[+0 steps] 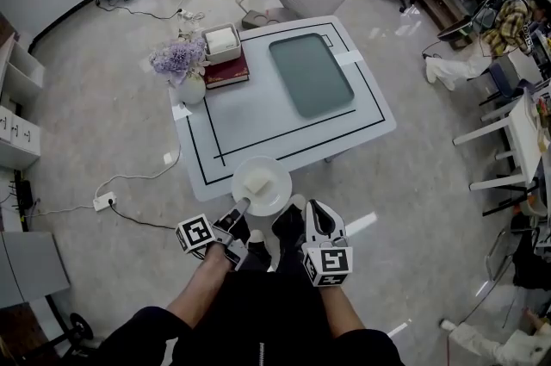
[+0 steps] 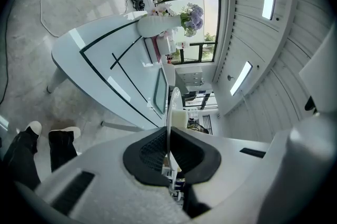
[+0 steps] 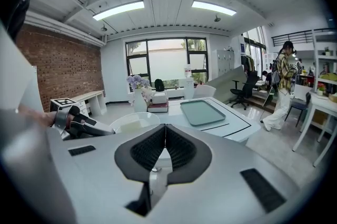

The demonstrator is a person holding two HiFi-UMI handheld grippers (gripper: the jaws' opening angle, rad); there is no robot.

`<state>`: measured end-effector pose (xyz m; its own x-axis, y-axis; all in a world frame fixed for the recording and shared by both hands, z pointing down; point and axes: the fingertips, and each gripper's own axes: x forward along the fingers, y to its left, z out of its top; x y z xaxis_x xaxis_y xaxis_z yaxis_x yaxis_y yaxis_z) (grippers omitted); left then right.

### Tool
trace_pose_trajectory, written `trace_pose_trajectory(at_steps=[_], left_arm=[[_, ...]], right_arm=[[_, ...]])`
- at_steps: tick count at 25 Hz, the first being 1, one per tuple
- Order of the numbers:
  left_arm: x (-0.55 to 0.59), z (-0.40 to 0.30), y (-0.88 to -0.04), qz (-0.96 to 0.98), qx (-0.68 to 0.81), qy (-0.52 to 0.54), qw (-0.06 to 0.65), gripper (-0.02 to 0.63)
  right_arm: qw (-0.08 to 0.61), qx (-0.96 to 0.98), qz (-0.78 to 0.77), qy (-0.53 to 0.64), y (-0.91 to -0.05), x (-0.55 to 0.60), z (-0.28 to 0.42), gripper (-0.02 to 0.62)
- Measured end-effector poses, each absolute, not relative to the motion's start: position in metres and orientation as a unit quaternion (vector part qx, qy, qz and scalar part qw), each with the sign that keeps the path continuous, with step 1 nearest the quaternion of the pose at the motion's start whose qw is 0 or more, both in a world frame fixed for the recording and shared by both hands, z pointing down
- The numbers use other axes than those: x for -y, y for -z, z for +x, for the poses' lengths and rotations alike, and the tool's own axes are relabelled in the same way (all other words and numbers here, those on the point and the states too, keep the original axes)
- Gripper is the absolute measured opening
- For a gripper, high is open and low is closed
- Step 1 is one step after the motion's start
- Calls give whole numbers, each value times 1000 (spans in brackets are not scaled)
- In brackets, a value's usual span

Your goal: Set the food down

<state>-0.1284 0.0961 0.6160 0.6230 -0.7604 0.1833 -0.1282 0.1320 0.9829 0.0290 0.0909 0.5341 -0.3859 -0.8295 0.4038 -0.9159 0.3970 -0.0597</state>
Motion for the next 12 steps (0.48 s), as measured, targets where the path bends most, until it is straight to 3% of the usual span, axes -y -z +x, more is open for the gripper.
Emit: trace_pose_trajectory(at_steps=[12], left_arm=[[-71,-116,-624,607,372,234,662,11]], right_arm=[[157,825,520,-153,-547,-63,39,9]])
